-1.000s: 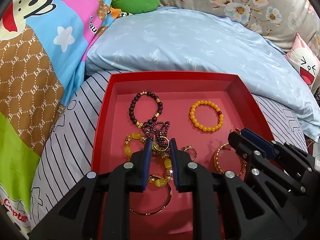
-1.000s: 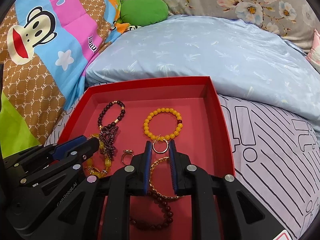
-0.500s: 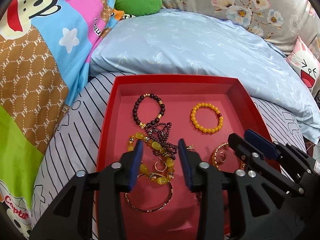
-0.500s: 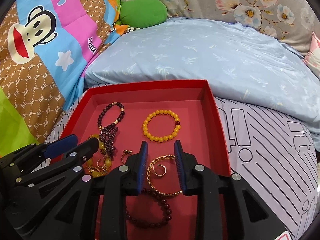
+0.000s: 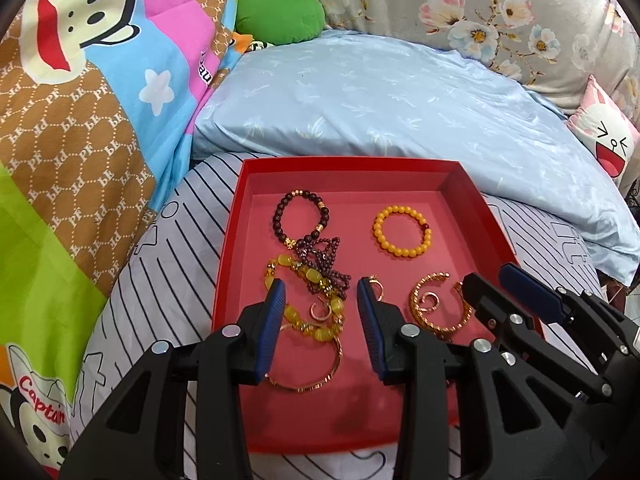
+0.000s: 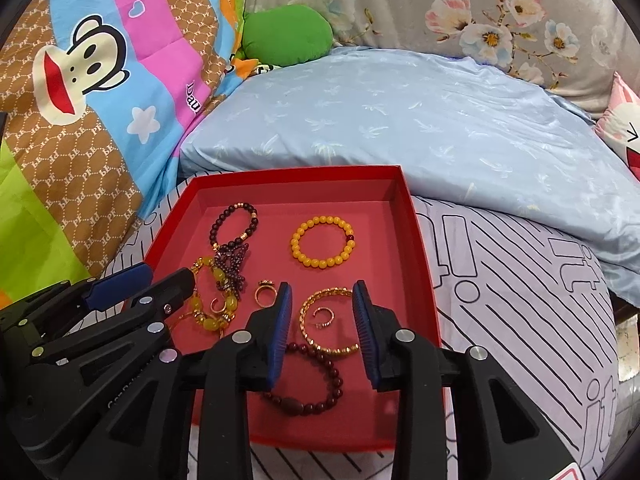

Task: Organize jewelry

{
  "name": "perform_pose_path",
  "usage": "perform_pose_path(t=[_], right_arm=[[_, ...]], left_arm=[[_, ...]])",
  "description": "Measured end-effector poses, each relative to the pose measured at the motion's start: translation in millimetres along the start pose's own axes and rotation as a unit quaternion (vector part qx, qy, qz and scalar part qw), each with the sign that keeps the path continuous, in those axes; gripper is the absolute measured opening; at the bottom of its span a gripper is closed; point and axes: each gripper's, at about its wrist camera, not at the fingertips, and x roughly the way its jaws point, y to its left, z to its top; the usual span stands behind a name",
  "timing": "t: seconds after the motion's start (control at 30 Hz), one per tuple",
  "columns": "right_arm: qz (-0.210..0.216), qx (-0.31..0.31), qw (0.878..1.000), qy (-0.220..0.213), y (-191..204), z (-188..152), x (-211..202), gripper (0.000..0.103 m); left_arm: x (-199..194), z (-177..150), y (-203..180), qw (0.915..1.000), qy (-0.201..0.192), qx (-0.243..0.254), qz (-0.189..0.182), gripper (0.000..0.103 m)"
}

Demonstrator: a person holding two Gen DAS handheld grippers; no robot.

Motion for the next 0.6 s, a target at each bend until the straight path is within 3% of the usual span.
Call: perform_pose_path(t=[0.1,0.3,0.47,0.6], right_arm=[[-0.002,0.005,1.000,0.000,0,-6,-11,0.034],[-0.024,0.004,1.000,-0.008,1,-25,-34,0.049],[-0.036,0.006,0.999,-0.010,-2,-41,-48,0.056],[-0.037,0.011,0.999,-0.006,-5,-53,-55,0.058]], left_arm=[[-10,-6,0,1.0000,-0.002,-0.002,-0.001,0.035],[-30,-23,1,1.0000,-0.003,-0.003,0.000,0.036],[-42,-39,2,0.9999,-0.001,-0.005,0.012,0.048],[-50,-50,1,0.9998,-0.001,-0.002,0.019,0.052]])
